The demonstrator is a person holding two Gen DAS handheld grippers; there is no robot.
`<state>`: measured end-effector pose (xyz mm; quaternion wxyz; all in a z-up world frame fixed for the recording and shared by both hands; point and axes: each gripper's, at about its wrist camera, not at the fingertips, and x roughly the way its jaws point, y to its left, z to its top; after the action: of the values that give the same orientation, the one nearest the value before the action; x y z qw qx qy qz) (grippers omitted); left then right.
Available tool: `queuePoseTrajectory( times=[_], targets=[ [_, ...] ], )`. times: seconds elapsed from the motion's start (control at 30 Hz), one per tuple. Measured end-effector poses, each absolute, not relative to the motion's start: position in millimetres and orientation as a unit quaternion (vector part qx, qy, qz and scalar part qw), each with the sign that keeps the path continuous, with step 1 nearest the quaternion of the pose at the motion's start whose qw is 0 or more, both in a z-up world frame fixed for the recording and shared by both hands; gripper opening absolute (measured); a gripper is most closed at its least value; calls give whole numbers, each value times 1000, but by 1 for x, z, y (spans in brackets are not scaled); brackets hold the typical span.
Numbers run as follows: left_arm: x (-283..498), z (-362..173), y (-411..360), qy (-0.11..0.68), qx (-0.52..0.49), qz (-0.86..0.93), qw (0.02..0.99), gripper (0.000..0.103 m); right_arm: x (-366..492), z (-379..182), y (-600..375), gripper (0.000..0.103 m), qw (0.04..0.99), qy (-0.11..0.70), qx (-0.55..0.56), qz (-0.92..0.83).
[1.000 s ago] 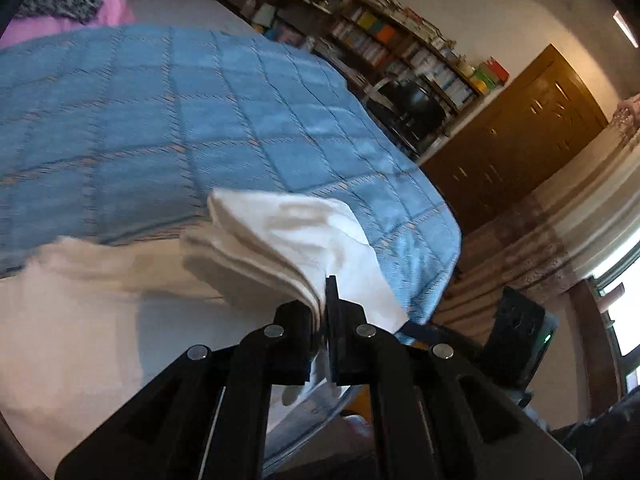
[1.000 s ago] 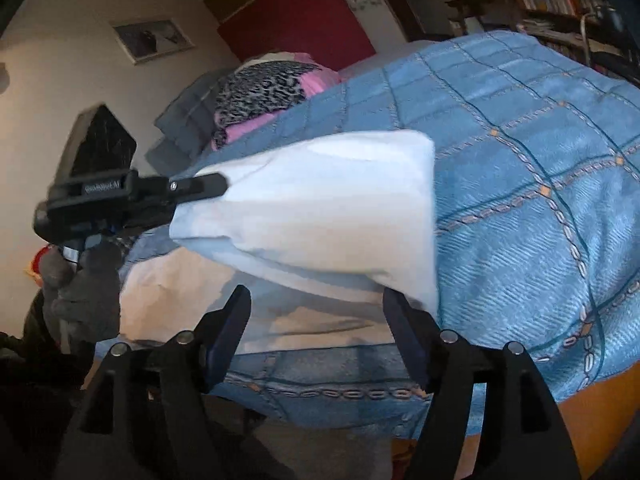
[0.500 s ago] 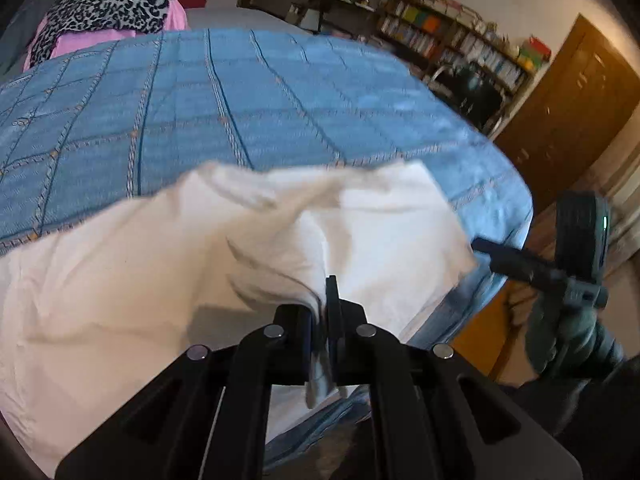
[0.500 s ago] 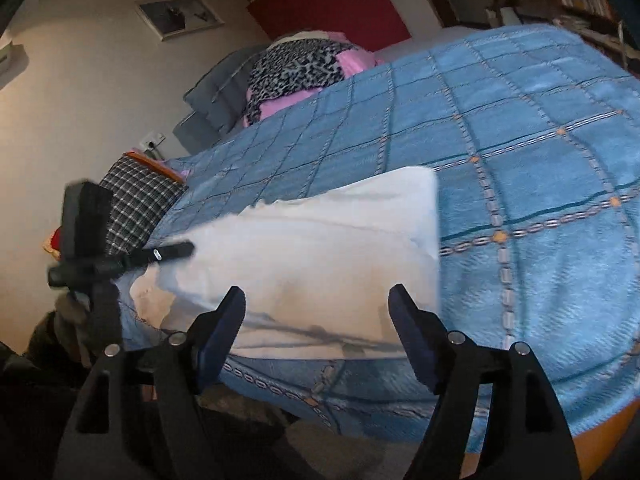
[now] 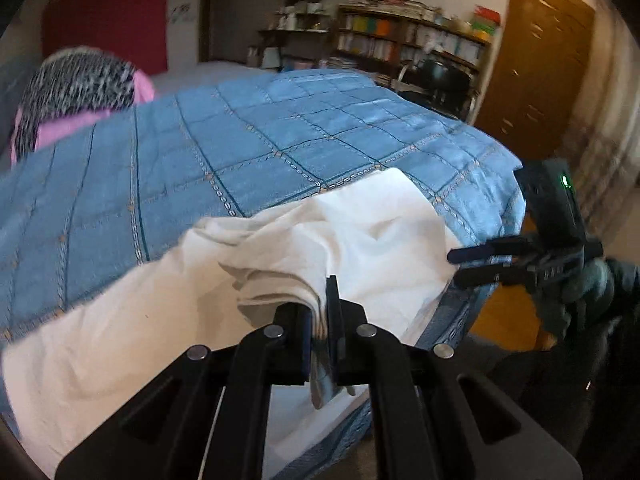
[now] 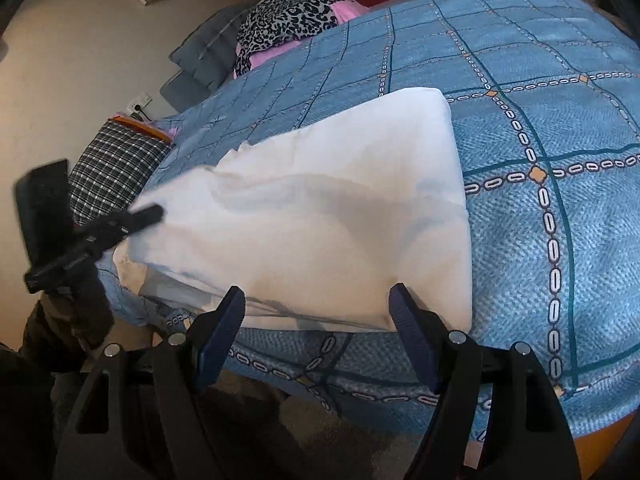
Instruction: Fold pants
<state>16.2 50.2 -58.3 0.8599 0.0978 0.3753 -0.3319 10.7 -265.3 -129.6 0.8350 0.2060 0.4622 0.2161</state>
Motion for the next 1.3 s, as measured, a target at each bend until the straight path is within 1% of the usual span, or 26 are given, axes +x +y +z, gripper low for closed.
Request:
queuePoseTrajectory(
  times=[0.03,0.07,0.2,0.27,0.43,0.57,0.67,0.7,0.73,0.77,0.8,0.83,0.93,1.07,1.23,1.3],
  targets=[
    [19,-66,53,388,102,-327,856,7,11,-129,-265,74,835,463,206,217],
    [23,-75,56,406,96,-324,849,9,11,-128,-265,74,834,461,206,220],
    [35,-106,74,466,50,-305,829,17,12,-117,-271,74,842,446,218,213],
    [38,-109,83,477,28,-288,830,29,10,-112,-280,74,850,435,224,196],
    [46,-95,99,467,-8,-263,844,30,14,-117,-299,74,862,435,221,138],
    [56,-77,81,443,-16,-272,854,30,21,-138,-305,74,848,459,234,119],
    [70,-69,44,438,-2,-294,849,31,21,-147,-302,67,845,464,237,118],
    [74,-67,32,438,0,-304,846,31,20,-147,-302,61,845,464,238,119],
    [80,-65,15,437,4,-314,843,39,20,-149,-302,53,844,464,240,121],
    [85,-62,0,435,5,-329,838,49,19,-149,-303,52,843,463,243,122],
    [87,-60,-11,432,5,-343,834,55,18,-150,-304,48,843,462,247,124],
    [92,-58,-27,429,8,-359,829,64,17,-150,-304,46,841,462,250,127],
    [103,-53,-72,418,36,-399,815,74,9,-152,-307,45,843,457,252,132],
    [123,-61,-113,435,59,-428,790,75,2,-150,-311,45,843,451,256,141],
    [140,-78,-140,464,80,-437,766,74,-6,-153,-321,45,842,447,263,149],
    [145,-86,-148,479,90,-446,751,63,-8,-153,-322,45,842,446,261,152]
  ],
)
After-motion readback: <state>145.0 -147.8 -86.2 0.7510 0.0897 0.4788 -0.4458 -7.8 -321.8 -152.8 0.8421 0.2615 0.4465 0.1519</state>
